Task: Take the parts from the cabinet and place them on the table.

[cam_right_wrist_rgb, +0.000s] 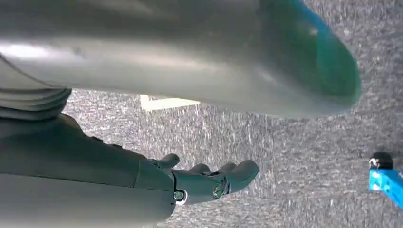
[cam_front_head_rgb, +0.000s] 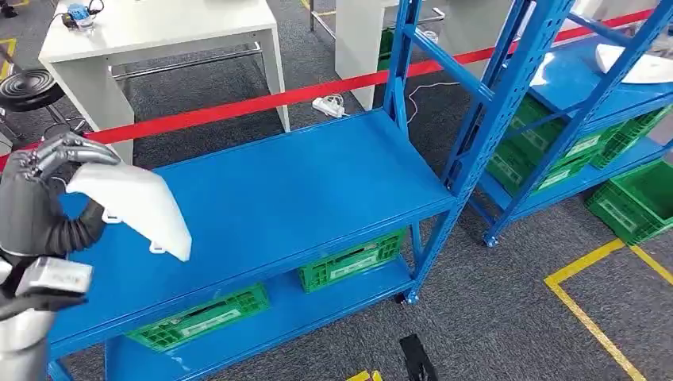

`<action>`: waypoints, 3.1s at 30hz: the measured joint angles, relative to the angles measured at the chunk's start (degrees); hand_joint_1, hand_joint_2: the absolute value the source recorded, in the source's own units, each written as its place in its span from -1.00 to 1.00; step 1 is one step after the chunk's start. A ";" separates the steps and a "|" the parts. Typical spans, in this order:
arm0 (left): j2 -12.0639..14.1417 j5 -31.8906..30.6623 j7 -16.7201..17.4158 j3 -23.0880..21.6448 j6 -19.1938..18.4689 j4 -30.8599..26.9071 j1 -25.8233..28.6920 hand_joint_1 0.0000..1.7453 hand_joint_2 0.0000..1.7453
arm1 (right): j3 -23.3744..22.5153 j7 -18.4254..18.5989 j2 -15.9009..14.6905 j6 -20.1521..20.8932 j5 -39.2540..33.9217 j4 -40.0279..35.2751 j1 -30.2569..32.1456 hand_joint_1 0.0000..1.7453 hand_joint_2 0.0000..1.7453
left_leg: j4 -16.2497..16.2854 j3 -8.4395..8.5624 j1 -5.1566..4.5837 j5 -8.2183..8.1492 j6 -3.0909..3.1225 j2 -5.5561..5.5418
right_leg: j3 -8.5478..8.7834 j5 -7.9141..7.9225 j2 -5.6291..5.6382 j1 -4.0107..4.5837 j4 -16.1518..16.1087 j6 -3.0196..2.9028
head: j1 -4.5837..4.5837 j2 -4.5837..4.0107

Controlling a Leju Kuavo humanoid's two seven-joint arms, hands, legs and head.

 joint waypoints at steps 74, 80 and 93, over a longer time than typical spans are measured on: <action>2.88 -1.42 -4.17 0.09 3.91 -16.73 21.46 1.00 1.00 | -1.75 -4.02 -2.95 -4.87 -0.85 -0.09 -2.23 -1.00 -1.00 | 12.66 -5.76 -0.29 -9.52 -3.16 0.20 | 7.95 7.05 -0.45 1.18 -15.94 -3.94 | -0.09 0.00; 2.21 -2.49 -4.20 0.98 2.38 -17.04 22.26 1.00 1.00 | -1.70 -4.76 -2.95 -5.01 -0.33 -0.09 -2.19 -1.00 -1.00 | 7.01 4.33 0.18 -4.97 -3.13 0.17 | 3.42 10.99 -0.54 1.12 -15.77 -2.96 | -0.11 0.00; 0.68 -3.26 -4.02 1.77 0.63 -15.60 21.37 1.00 1.00 | -1.22 -5.40 -3.30 -5.01 0.04 -0.13 -2.32 -1.00 -1.00 | 0.95 -0.54 -1.01 -0.73 0.95 0.42 | 1.00 3.85 -0.27 1.13 0.01 -0.47 | -0.17 0.00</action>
